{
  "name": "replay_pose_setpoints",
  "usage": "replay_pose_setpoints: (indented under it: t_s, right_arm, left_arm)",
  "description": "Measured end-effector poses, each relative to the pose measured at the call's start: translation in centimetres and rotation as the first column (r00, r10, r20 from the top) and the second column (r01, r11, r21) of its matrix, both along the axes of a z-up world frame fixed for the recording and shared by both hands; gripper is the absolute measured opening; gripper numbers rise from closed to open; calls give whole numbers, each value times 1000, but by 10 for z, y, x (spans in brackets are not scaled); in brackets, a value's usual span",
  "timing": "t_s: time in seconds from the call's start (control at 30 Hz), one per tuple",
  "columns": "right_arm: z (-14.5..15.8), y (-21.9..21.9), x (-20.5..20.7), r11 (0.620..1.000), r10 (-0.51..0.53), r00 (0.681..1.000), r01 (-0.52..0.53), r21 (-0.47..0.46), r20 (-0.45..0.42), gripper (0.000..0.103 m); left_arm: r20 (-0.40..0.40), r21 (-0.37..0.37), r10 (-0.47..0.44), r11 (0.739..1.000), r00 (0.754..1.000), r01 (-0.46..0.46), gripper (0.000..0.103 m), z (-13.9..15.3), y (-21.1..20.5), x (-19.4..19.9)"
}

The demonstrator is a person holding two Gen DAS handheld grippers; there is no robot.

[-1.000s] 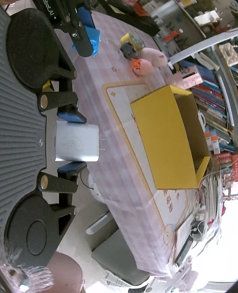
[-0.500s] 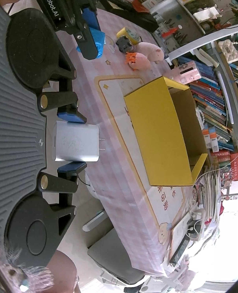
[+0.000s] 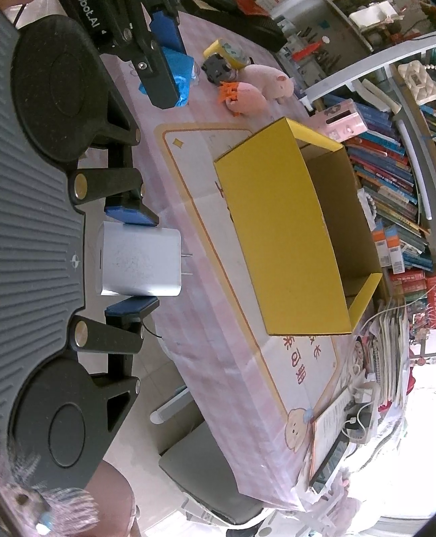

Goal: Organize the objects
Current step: 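Carry the white charger and blue item with both tools toward the yellow box, then lower both tools into the yellow box and open both to release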

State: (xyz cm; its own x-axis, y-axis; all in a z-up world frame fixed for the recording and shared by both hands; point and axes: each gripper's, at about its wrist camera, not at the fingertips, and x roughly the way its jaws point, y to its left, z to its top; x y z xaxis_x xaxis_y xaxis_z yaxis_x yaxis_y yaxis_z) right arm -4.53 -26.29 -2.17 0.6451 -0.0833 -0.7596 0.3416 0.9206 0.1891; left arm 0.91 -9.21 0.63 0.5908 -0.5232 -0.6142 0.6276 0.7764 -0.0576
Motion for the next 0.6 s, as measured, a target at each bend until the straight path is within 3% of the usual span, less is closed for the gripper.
replay_pose_setpoints:
  t_s: [0.27,0.6]
  right_arm:
    - [16,-19,22,999,5,998,-2,-41,69,43]
    - [57,-58,80,990,66,976,-39,-133,206,43]
  left_arm:
    - [102,-13,9,1000,995,-8,41,16,-17,21]
    - [193,-60,58,997,980,-48,41,38,-53,70]
